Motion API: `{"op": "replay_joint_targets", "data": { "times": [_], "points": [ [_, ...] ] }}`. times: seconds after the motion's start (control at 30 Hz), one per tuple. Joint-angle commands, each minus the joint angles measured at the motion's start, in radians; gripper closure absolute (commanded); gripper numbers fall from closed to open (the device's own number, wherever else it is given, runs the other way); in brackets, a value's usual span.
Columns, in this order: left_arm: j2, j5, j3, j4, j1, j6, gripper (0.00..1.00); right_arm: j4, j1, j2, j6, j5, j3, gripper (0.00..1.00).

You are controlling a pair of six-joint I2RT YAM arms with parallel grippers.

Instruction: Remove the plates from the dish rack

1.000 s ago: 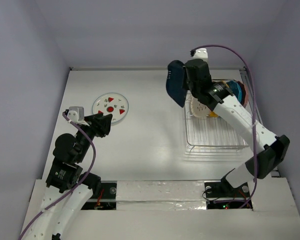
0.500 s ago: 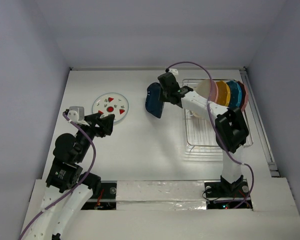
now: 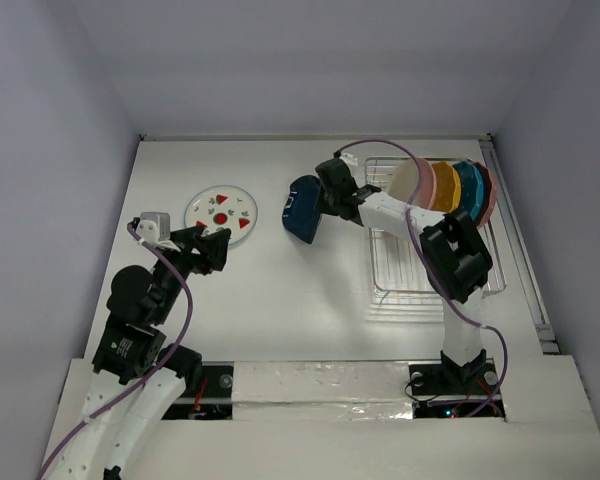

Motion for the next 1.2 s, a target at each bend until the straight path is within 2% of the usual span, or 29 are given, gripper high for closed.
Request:
{"op": "replay_joint_targets", "data": {
  "times": [0.0, 0.1, 0.13, 0.23, 0.27, 0.37, 0.47, 0.63, 0.77, 0.9, 0.93, 1.0, 1.03, 1.07, 1.1, 1.17],
  "points": [
    [0.008, 0.014, 0.034, 0.046, 0.004, 0.005, 0.38, 0.135, 0.010, -0.010, 0.053, -0.007, -0.026, 0.95],
    [0.006, 0.014, 0.034, 0.044, 0.004, 0.005, 0.38, 0.150, 0.010, -0.015, 0.061, -0.008, -0.063, 0.86],
    [0.006, 0.013, 0.034, 0.043, 0.004, 0.004, 0.39, 0.150, 0.010, -0.016, 0.059, -0.011, -0.081, 0.79],
    [0.006, 0.017, 0.034, 0.044, 0.004, 0.004, 0.38, 0.131, 0.010, -0.027, 0.044, 0.004, -0.098, 0.69],
    [0.006, 0.019, 0.034, 0.046, 0.004, 0.004, 0.38, 0.123, 0.010, -0.032, 0.041, 0.025, -0.107, 0.56],
    [0.006, 0.022, 0.034, 0.046, 0.004, 0.002, 0.38, 0.091, 0.010, -0.036, 0.032, 0.035, -0.116, 0.44],
    [0.005, 0.023, 0.034, 0.044, 0.004, 0.002, 0.38, 0.100, 0.010, -0.045, 0.032, 0.027, -0.135, 0.37],
    [0.003, 0.023, 0.036, 0.043, 0.004, 0.002, 0.39, 0.081, 0.010, -0.041, 0.027, 0.012, -0.122, 0.37],
    [0.002, 0.023, 0.035, 0.043, 0.004, 0.002, 0.39, 0.055, 0.010, -0.081, 0.009, 0.010, -0.112, 0.18],
    [0.005, 0.020, 0.036, 0.043, 0.004, 0.002, 0.39, 0.023, 0.010, -0.166, -0.036, 0.006, -0.110, 0.14],
    [0.003, 0.020, 0.036, 0.043, 0.004, 0.002, 0.39, 0.028, 0.019, -0.194, -0.047, 0.006, -0.115, 0.14],
    [0.006, 0.020, 0.036, 0.043, 0.004, 0.005, 0.40, 0.028, 0.019, -0.295, -0.086, 0.024, -0.136, 0.28],
    [0.008, 0.019, 0.036, 0.043, 0.004, 0.004, 0.41, 0.026, 0.019, -0.332, -0.103, 0.044, -0.144, 0.44],
    [0.011, 0.016, 0.035, 0.043, 0.004, 0.004, 0.44, 0.016, 0.019, -0.367, -0.116, 0.121, -0.159, 0.86],
    [0.010, 0.013, 0.034, 0.043, 0.004, 0.002, 0.52, -0.027, 0.010, -0.401, -0.128, 0.166, -0.164, 0.99],
    [0.008, 0.005, 0.034, 0.041, 0.004, 0.002, 0.64, -0.070, -0.017, -0.499, -0.157, 0.242, -0.182, 1.00]
  ]
}}
